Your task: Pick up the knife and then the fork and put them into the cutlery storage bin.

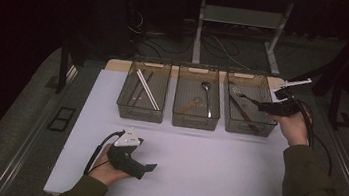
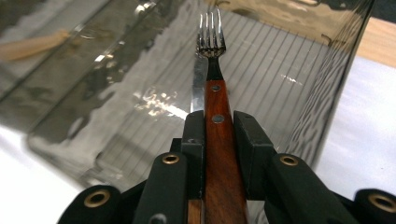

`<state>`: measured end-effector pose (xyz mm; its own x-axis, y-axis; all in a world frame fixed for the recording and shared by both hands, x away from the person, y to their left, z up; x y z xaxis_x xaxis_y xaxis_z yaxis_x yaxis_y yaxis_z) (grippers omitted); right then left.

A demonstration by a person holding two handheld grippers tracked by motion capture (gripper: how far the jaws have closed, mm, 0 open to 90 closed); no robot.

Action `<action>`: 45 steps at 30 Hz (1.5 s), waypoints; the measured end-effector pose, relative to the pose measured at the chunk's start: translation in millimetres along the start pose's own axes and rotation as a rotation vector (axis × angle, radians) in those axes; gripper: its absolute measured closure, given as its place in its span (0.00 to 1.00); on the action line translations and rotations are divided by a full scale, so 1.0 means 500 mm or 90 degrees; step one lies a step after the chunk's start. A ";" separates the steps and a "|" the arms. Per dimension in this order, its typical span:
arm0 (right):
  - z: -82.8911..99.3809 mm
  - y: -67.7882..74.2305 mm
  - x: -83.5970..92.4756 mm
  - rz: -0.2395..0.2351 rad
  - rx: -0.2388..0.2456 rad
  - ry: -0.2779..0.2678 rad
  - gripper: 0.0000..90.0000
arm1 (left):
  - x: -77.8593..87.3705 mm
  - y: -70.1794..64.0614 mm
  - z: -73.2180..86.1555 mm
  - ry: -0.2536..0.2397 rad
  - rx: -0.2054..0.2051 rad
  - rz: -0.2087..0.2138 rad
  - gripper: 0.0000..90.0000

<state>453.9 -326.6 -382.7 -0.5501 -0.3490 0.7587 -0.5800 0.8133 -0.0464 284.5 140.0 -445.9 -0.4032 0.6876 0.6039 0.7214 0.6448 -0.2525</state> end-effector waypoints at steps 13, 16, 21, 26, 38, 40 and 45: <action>-0.011 0.008 -0.006 0.020 -0.011 -0.049 0.45 | -0.001 -0.004 0.000 0.002 -0.004 0.006 0.00; -0.008 0.018 0.009 0.010 -0.003 -0.070 0.38 | -0.001 -0.005 0.000 0.003 -0.006 0.006 0.00; 0.009 0.039 0.029 -0.021 0.006 -0.104 0.27 | -0.003 -0.006 0.000 0.007 -0.006 0.008 0.00; 0.036 0.055 0.048 -0.033 0.011 -0.130 0.14 | -0.003 -0.006 0.000 0.008 -0.006 0.008 0.00; 0.117 0.117 0.086 -0.054 0.022 -0.165 0.13 | -0.003 -0.006 0.001 0.010 -0.005 0.010 0.00; 0.130 0.131 0.088 -0.057 0.027 -0.168 0.13 | -0.003 -0.006 0.001 0.010 -0.006 0.010 0.00; 0.155 0.168 0.094 -0.071 0.049 -0.172 0.13 | -0.004 -0.006 0.001 0.010 -0.006 0.010 0.00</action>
<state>332.7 -310.9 -401.5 -0.6142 -0.5543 0.5618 -0.6844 0.7286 -0.0294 282.8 136.9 -446.4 -0.3822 0.6923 0.6120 0.7327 0.6307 -0.2558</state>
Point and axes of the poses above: each handheld gripper's, and its own axes: x roughly backward along the jaws, z roughly out of its underside, y roughly to its left, the point moved 1 cm from there along -x, roughly forward along the jaws, and after that the axes turned 11 degrees about x, right-handed, at the moved point
